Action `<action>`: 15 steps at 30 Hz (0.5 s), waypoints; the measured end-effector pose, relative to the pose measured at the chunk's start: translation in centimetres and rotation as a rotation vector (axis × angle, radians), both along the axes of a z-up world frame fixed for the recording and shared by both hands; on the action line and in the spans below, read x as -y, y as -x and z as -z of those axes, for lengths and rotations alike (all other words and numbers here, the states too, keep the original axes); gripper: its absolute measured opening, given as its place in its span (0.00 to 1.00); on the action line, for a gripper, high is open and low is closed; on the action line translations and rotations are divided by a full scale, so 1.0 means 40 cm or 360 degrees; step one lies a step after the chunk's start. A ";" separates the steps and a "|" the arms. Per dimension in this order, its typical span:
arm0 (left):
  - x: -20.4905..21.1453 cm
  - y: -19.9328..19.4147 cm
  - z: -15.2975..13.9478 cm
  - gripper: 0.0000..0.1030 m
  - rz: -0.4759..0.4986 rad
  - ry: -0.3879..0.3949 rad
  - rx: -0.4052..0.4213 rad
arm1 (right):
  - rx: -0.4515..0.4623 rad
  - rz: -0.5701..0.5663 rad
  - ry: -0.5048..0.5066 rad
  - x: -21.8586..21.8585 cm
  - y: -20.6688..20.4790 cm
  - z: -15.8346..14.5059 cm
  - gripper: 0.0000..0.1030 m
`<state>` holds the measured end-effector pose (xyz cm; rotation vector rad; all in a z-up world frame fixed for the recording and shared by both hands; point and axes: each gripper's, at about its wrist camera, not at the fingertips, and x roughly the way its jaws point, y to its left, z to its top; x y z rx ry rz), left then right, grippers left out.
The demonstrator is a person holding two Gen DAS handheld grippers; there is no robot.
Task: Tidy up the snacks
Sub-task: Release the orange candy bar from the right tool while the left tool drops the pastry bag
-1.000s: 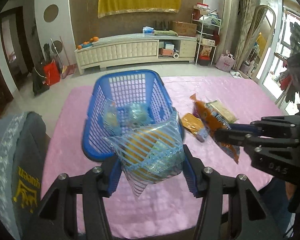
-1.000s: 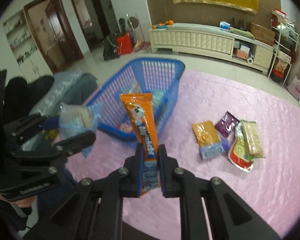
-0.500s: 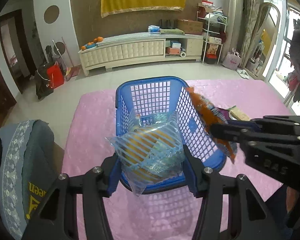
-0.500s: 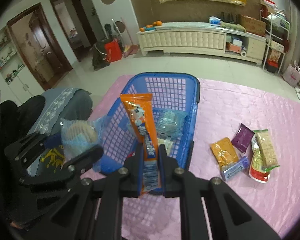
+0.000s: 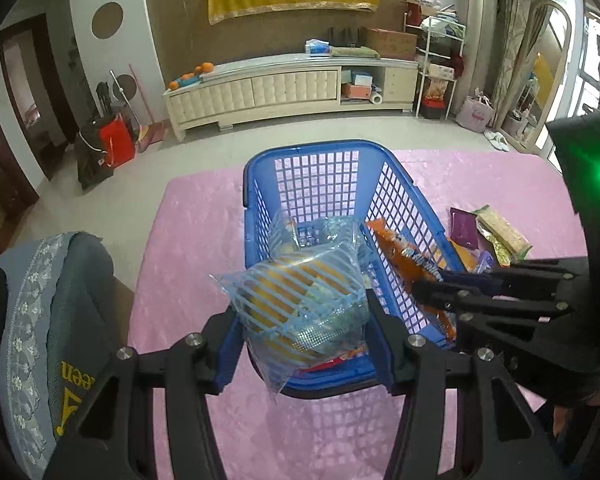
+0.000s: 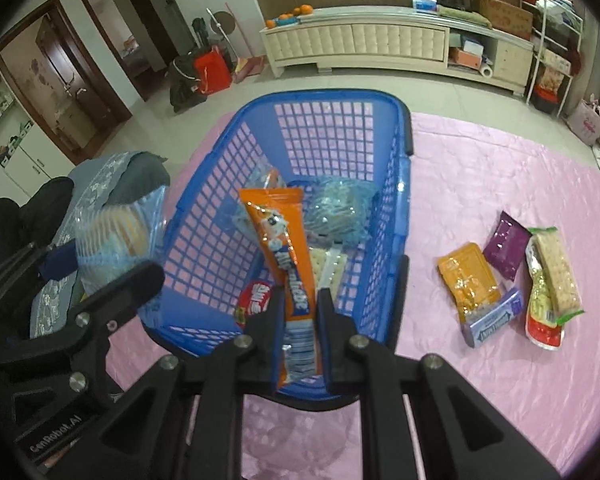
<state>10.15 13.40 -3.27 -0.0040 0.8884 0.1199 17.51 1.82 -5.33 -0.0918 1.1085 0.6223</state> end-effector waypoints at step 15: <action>-0.002 -0.022 -0.020 0.50 -0.0007 0.0060 0.0033 | 0.0248 0.0055 0.0003 0.066 0.015 -0.097 0.83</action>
